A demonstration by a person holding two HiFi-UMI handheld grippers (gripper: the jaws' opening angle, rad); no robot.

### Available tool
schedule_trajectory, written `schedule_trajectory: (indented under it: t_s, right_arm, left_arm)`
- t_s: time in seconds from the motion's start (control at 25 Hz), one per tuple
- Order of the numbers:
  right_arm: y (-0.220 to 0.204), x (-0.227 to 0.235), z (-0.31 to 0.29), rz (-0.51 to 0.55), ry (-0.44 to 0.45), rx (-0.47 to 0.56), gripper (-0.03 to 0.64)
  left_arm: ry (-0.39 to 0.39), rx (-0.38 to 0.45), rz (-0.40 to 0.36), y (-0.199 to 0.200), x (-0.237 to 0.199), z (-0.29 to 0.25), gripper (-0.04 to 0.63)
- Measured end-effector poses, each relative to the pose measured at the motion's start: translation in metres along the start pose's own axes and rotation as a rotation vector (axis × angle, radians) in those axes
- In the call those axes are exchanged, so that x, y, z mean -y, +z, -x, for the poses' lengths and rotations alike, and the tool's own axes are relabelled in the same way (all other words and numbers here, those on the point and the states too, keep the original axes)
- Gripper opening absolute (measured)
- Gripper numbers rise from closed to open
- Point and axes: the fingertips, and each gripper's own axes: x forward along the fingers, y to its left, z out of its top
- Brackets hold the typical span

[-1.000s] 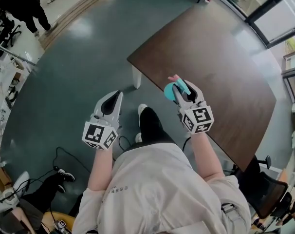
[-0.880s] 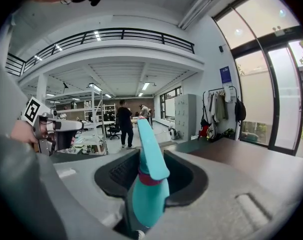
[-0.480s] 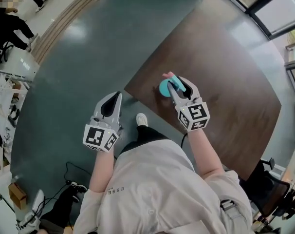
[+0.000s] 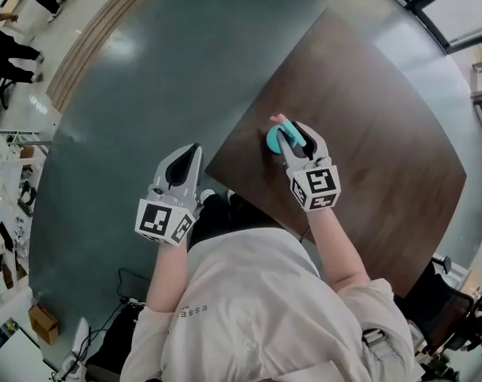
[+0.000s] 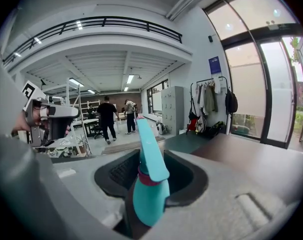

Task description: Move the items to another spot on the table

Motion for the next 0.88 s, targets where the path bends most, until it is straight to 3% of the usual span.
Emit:
schedule_trajectory:
  t_s: [0.56,0.72,0.88]
  right_arm:
    - [-0.01,0.005,-0.011,-0.035,-0.009,0.017,0.138]
    - [-0.004,0.005,-0.004,-0.067,-0.029,0.03,0.211]
    - [0.013,-0.001,0.01,-0.078,-0.05,0.06,0.219]
  left_arm:
    - [-0.089,-0.03,0.009,-0.012,0.005,-0.037,0.017]
    - [-0.101,-0.025,-0.008,-0.002,0.008,-0.031,0.017]
    - [-0.126,0.004,-0.024,0.01,0.006,-0.024,0.017]
